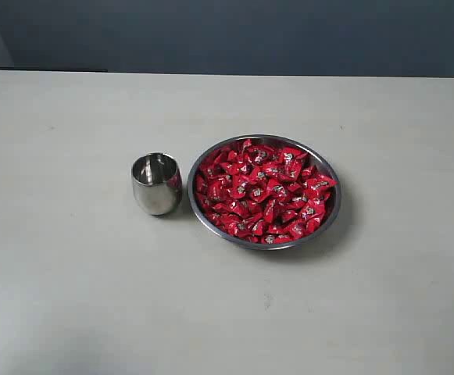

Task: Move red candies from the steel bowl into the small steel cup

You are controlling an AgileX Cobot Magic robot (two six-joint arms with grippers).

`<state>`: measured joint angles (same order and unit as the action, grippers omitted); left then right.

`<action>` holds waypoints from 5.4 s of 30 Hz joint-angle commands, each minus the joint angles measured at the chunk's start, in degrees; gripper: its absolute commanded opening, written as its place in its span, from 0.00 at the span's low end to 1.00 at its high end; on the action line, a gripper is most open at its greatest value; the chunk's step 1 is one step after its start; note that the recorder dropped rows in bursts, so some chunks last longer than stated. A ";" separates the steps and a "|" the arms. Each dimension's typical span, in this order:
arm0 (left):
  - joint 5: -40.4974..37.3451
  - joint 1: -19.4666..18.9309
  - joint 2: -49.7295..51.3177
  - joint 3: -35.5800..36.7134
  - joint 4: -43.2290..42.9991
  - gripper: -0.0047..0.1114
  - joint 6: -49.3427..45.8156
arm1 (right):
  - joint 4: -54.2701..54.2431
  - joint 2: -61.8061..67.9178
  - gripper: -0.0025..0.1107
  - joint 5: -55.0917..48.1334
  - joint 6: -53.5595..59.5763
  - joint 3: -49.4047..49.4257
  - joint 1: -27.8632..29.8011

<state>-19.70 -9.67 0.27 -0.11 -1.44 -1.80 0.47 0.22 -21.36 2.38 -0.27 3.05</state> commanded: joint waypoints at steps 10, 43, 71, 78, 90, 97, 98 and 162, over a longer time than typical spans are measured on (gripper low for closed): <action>0.55 -0.09 -0.27 0.11 -0.11 0.04 0.11 | -5.56 -0.22 0.02 4.36 0.11 0.27 0.30; 0.55 -0.09 -0.27 0.11 -0.11 0.04 0.11 | -34.63 -0.22 0.02 37.10 -7.85 0.27 0.30; 0.55 -0.09 -0.27 0.11 -0.11 0.04 0.11 | 0.67 64.32 0.02 0.89 -5.83 -54.84 -30.53; 0.55 -0.09 -0.27 0.11 -0.11 0.04 0.11 | -4.35 79.23 0.02 -12.38 6.07 -67.35 -30.53; 0.55 -0.09 -0.27 0.11 -0.11 0.04 0.11 | -19.03 99.19 0.02 -7.81 17.67 -68.53 -30.53; 0.55 -0.09 -0.27 0.11 -0.11 0.04 0.11 | -22.74 105.36 0.02 -8.96 18.80 -68.53 -30.53; 0.55 -0.09 -0.27 0.11 -0.11 0.04 0.11 | -22.60 105.94 0.02 -10.67 18.90 -68.53 -30.53; 0.55 -0.09 -0.27 0.11 -0.11 0.04 0.11 | 1.17 123.14 0.48 -31.62 2.79 -90.85 -39.73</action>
<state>-19.70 -9.67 0.27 -0.11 -1.44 -1.80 1.07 121.99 -52.25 5.36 -90.83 -36.72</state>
